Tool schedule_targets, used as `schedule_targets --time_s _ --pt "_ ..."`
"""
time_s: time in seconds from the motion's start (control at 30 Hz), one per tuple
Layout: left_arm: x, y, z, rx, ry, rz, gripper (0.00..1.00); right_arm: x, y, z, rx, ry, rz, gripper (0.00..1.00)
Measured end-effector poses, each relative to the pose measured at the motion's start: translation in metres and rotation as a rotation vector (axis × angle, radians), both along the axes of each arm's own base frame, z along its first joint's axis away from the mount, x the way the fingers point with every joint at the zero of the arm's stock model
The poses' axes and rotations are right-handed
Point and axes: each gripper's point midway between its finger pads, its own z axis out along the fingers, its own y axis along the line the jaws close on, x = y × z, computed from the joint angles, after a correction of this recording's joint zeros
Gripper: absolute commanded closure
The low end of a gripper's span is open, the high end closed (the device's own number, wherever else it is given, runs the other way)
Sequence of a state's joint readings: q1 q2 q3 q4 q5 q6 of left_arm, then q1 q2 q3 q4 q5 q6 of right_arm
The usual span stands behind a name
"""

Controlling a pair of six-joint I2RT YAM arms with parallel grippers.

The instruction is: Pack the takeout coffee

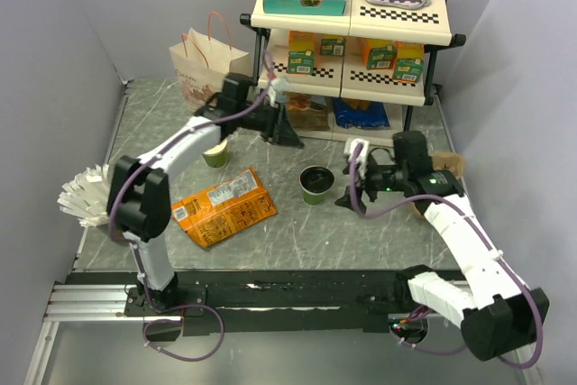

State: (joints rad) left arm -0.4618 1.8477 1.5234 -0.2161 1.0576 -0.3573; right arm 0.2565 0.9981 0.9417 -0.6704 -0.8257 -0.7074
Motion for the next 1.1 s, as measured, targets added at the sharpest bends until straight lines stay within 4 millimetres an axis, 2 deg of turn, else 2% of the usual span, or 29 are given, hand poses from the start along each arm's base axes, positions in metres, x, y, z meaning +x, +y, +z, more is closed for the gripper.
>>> schedule_targets --time_s 0.17,0.27,0.37,0.47,0.67,1.1 --pt "0.023 0.054 0.018 0.082 -0.117 0.155 0.4 -0.001 0.017 -0.016 -0.128 -0.106 0.193 0.21" --pt "0.028 0.077 0.023 0.127 -0.162 0.212 0.4 0.008 0.022 -0.025 -0.189 -0.141 0.255 0.27" --pt "0.03 0.092 0.028 0.156 -0.198 0.25 0.4 0.015 0.024 -0.031 -0.23 -0.156 0.296 0.33" --pt "0.029 0.102 0.032 0.179 -0.233 0.277 0.4 0.022 0.028 -0.036 -0.265 -0.158 0.335 0.39" --pt "0.023 0.108 0.035 0.2 -0.264 0.287 0.4 0.03 0.032 -0.05 -0.329 -0.134 0.418 0.43" --pt "0.026 0.115 0.026 0.229 -0.263 0.306 0.4 0.024 0.031 -0.079 -0.425 -0.076 0.516 0.5"
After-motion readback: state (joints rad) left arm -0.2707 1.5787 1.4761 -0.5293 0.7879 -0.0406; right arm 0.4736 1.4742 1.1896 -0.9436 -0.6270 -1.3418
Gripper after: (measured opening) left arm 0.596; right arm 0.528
